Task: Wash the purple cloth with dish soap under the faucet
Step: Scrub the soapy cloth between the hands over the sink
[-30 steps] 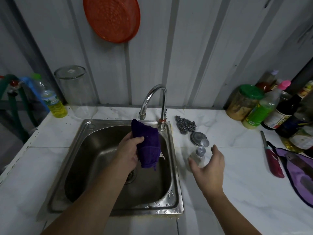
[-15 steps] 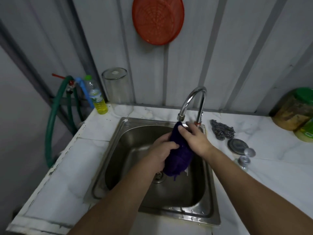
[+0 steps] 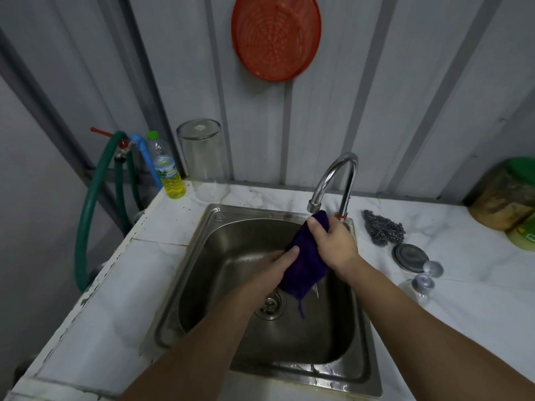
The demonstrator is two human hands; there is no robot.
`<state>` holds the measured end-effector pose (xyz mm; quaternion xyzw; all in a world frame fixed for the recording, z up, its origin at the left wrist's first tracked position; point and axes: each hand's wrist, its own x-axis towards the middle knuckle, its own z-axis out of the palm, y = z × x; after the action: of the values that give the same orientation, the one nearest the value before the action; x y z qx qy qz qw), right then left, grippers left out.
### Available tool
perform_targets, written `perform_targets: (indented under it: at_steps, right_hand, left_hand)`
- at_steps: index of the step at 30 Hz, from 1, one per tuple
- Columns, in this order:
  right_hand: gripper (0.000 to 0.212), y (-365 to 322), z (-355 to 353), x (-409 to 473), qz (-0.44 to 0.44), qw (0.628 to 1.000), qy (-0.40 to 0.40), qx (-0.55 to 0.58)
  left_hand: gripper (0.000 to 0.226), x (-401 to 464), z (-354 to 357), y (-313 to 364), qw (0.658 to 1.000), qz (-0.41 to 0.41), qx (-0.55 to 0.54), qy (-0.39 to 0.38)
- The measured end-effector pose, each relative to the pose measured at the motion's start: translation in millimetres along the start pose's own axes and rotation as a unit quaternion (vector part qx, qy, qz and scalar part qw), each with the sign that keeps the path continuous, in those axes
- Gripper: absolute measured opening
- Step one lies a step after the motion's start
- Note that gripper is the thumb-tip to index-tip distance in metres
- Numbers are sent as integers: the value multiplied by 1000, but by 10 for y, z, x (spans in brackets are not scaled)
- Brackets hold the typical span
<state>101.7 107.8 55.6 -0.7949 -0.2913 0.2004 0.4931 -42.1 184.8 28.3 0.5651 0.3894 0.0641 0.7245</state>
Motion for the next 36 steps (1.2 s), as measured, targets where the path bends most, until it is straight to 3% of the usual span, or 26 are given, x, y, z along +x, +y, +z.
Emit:
perform_targets:
  at_steps: [3, 6, 10, 13, 16, 20, 22, 24, 28, 31, 33, 35, 36]
  right_hand:
    - [22, -51, 52, -96, -17, 999, 41, 26]
    - [14, -75, 141, -307, -31, 992, 54, 113]
    - [21, -17, 341, -788, -71, 986, 41, 148]
    - [30, 1, 532, -917, -73, 989, 63, 109]
    - [36, -20, 601, -675, -15, 992, 110, 60]
    - [35, 67, 485, -141, 108, 984, 128, 54]
    - [35, 149, 457, -6, 185, 974, 106, 76]
    - [39, 226, 484, -28, 201, 970, 106, 85]
    - [40, 231, 552, -390, 139, 975, 110, 136]
    - [38, 79, 589, -663, 40, 984, 101, 142]
    - [40, 4, 602, -755, 4, 987, 95, 132]
    - [41, -49, 611, -753, 2, 991, 92, 96]
    - [42, -58, 610, -714, 15, 992, 101, 79]
  left_hand:
    - [66, -54, 80, -90, 992, -71, -103, 16]
    - [61, 78, 193, -2, 957, -107, -260, 68]
    - [49, 145, 230, 139, 942, -84, -300, 124]
    - [49, 89, 202, 79, 948, -112, -281, 95]
    - [34, 114, 299, 20, 947, -104, -295, 69]
    - [33, 118, 390, 25, 949, -109, -288, 59]
    - [35, 132, 409, 30, 948, -113, -283, 96]
    - [37, 172, 392, 25, 950, -114, -257, 137]
    - [50, 259, 234, 144, 951, -132, -219, 173]
    - [60, 274, 122, 230, 953, -154, -218, 145]
    - [53, 226, 105, 217, 951, -156, -247, 98]
    - [27, 224, 108, 134, 955, -136, -261, 46]
    - [29, 211, 125, 96, 955, -127, -266, 44]
